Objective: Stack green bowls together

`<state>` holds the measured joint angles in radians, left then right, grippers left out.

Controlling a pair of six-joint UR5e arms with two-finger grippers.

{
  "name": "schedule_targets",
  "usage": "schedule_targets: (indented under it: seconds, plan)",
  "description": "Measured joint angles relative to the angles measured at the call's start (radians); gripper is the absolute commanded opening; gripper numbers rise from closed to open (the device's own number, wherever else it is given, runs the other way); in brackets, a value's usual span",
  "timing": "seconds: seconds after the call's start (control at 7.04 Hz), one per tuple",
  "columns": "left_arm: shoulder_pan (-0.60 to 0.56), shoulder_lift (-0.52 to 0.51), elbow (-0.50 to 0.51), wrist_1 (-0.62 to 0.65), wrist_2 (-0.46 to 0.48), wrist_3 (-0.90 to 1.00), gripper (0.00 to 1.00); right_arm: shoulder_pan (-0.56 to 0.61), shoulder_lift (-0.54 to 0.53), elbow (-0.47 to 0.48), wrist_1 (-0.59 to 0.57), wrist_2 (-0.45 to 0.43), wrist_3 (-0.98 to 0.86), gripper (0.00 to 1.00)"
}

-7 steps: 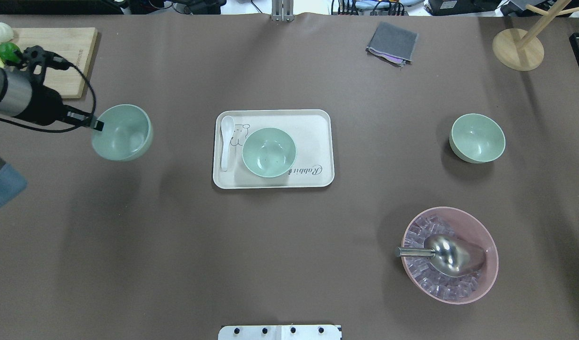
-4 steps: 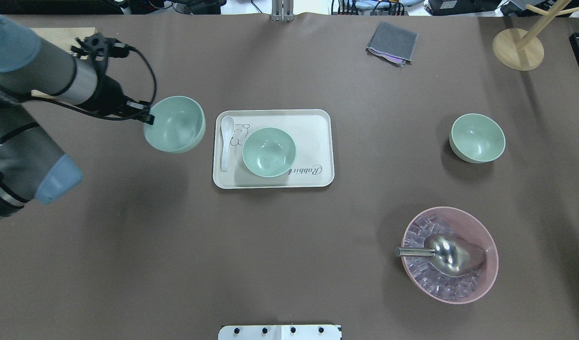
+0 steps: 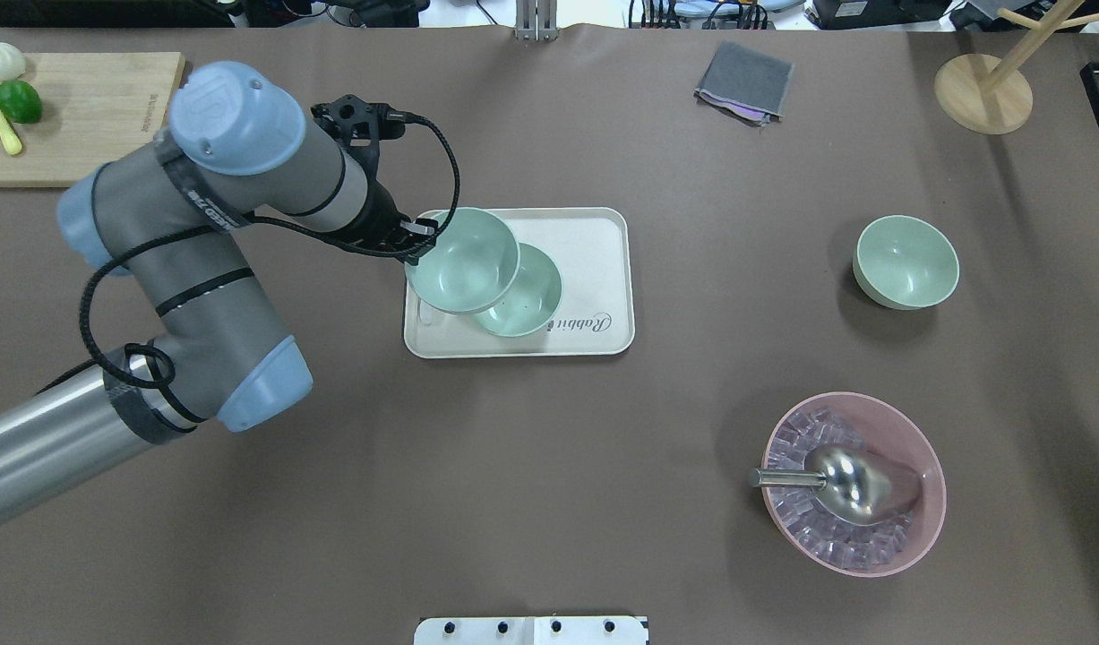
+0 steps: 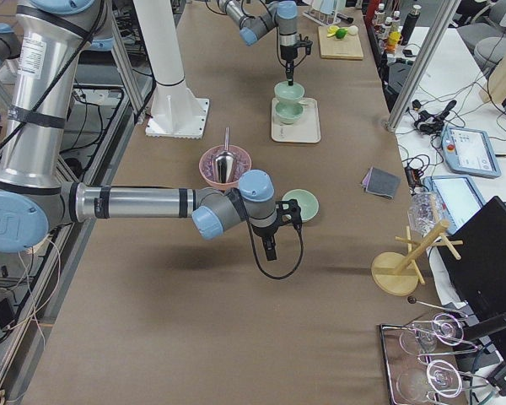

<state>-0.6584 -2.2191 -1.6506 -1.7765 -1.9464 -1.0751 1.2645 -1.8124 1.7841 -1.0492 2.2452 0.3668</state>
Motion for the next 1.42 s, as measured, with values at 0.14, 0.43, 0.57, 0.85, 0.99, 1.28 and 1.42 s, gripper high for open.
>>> schedule_targets:
  seconds: [0.14,0.43,0.57,0.85,0.99,1.28,1.42]
  plan:
    - [0.021,-0.019,0.024,0.000,0.020,-0.017,0.00,0.000,0.000,0.000,0.000,0.000,0.000,1.00]
    - [0.038,-0.038,0.056,-0.005,0.033,-0.032,0.00,0.000,-0.001,0.001,0.000,0.001,0.000,1.00]
    - [0.041,-0.048,0.073,-0.007,0.034,-0.033,0.00,0.000,-0.001,0.001,0.000,0.001,0.000,1.00]
    - [0.042,-0.075,0.112,-0.009,0.035,-0.033,0.00,0.000,0.001,0.001,0.000,0.001,0.000,1.00]
    - [0.042,-0.079,0.120,-0.010,0.035,-0.032,0.00,0.000,0.001,0.001,0.000,0.001,0.000,1.00]
    - [0.042,-0.081,0.125,-0.009,0.035,-0.028,0.00,0.000,0.002,0.001,0.000,0.001,0.002,1.00]
    - [0.040,-0.080,0.125,-0.009,0.038,-0.026,0.00,0.000,0.002,0.001,0.000,0.001,0.003,1.00]
